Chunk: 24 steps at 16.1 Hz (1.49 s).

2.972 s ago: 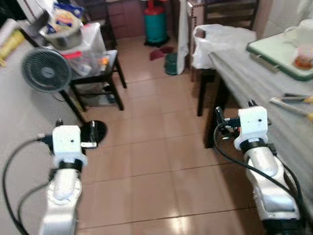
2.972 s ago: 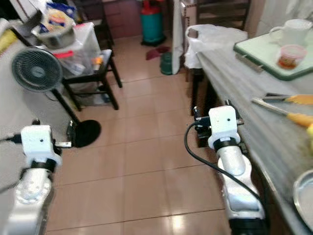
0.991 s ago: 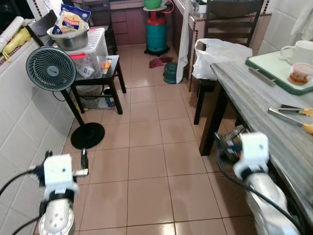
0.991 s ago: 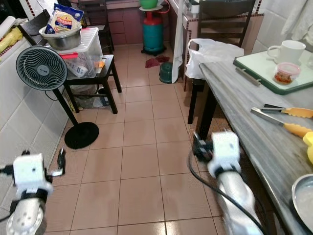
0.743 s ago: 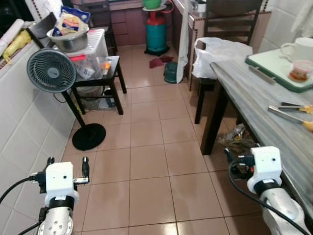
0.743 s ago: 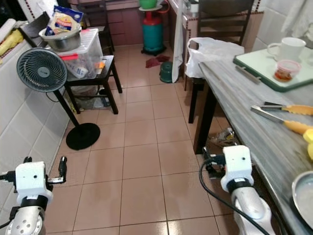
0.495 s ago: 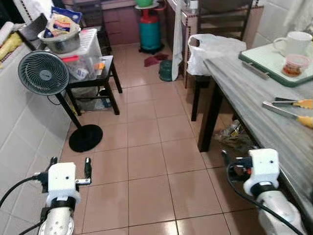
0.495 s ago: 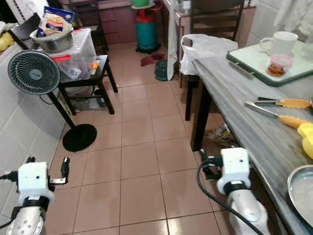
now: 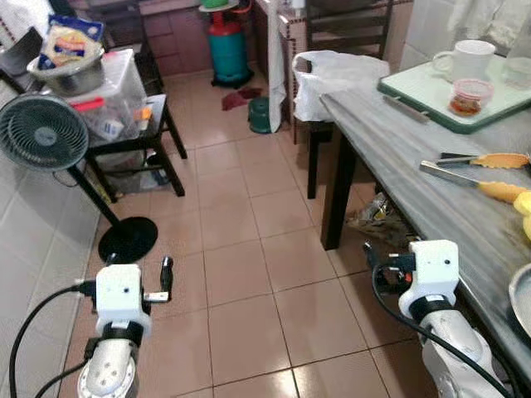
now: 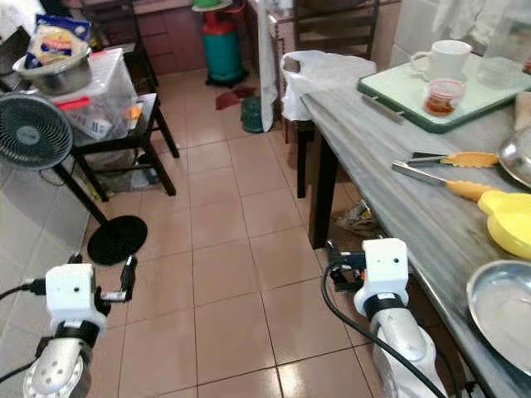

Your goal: Setting the table

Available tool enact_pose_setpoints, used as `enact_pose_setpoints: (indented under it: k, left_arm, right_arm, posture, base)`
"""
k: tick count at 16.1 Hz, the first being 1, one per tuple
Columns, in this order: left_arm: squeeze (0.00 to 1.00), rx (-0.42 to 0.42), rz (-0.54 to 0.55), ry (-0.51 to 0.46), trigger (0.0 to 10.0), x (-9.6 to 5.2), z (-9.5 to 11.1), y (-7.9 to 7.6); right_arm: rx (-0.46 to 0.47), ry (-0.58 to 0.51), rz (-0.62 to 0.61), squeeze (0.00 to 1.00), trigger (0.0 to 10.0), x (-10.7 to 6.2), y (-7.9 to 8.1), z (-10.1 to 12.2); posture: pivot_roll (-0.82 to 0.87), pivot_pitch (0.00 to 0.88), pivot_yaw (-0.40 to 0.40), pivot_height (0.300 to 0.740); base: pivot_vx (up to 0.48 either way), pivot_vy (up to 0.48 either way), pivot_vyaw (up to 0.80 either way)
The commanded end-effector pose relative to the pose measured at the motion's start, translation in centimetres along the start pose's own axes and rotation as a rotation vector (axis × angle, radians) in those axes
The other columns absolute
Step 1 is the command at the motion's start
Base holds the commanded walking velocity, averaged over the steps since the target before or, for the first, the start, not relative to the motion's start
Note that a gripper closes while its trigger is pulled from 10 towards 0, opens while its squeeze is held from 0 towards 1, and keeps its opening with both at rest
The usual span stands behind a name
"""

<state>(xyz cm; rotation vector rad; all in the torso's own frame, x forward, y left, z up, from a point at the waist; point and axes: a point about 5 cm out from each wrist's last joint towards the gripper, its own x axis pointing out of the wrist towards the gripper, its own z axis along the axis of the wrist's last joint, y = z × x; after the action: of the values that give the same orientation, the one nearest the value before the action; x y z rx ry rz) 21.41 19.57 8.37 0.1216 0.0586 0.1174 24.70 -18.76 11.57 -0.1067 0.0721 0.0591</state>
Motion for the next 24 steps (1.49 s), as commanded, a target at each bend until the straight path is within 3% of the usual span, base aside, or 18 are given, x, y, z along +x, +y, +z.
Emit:
enact_pose_setpoints:
  k: [1,5,16,24]
  left_arm:
    - [0.00,0.013,0.025,0.020,10.0,-0.2,-0.3,0.7]
    - [0.00,0.001,0.031,0.064,10.0,-0.9,-1.0,1.2]
    - [0.00,0.011,0.019,0.052,10.0,0.4,-0.5,1.2]
    - [0.00,0.010,0.022,0.057,10.0,0.5,-0.4,1.0]
  right_arm:
    - [0.004,-0.004,0.010,0.00,10.0,0.1,0.4,0.3]
    - [0.000,-0.005,0.016,0.00,10.0,0.5,0.4,0.3]
    - [0.024,-0.011,-0.010,0.00,10.0,0.7,0.8,0.2]
    - [0.022,-0.017,-0.009,0.00,10.0,1.0,0.9,0.3]
  posture:
    - [-0.27,0.077,0.108,0.740]
    - [-0.26,0.085,0.112,0.740]
    - [-0.27,0.081,0.137,0.740]
    - [-0.27,0.079,0.136,0.740]
  base:
    - [0.000,0.000,0.00]
    - [0.000,0.000,0.00]
    - [0.000,0.000,-0.18]
    - [0.000,0.327,0.00]
